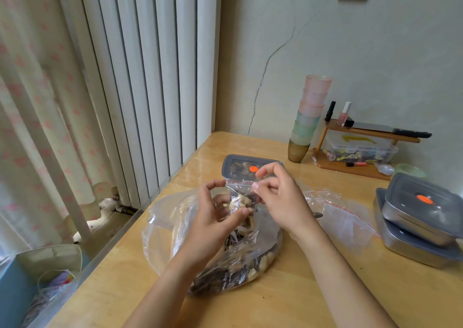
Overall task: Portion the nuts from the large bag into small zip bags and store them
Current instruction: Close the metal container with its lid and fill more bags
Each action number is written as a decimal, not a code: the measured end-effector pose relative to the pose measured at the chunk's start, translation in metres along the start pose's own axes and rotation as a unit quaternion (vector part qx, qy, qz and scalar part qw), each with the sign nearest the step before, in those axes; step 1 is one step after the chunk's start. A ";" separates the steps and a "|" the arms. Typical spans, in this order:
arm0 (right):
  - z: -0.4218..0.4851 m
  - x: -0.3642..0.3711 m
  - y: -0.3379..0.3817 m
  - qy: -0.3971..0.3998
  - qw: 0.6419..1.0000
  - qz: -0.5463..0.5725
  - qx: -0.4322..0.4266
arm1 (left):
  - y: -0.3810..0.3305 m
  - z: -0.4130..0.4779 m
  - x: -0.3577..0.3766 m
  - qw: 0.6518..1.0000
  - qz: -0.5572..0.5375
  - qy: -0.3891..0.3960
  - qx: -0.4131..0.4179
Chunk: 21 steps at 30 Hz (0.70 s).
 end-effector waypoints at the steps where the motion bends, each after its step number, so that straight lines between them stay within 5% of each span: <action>1: -0.001 0.001 0.002 0.001 1.000 -0.011 -0.012 | 0.001 0.000 -0.001 1.000 -0.001 -0.002 0.005; 10: -0.005 0.008 0.014 0.060 0.998 -0.030 -0.019 | -0.003 0.002 -0.004 0.996 0.068 -0.003 0.060; 21: 0.000 0.007 0.003 0.112 0.994 -0.013 -0.006 | 0.000 0.005 -0.008 0.999 -0.001 -0.046 0.013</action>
Point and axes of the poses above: each hand's wrist, its own z-axis towards the middle knuckle, its own x-axis out of the palm, y = z × x, the point moved 6 cm from there along z, towards the middle knuckle
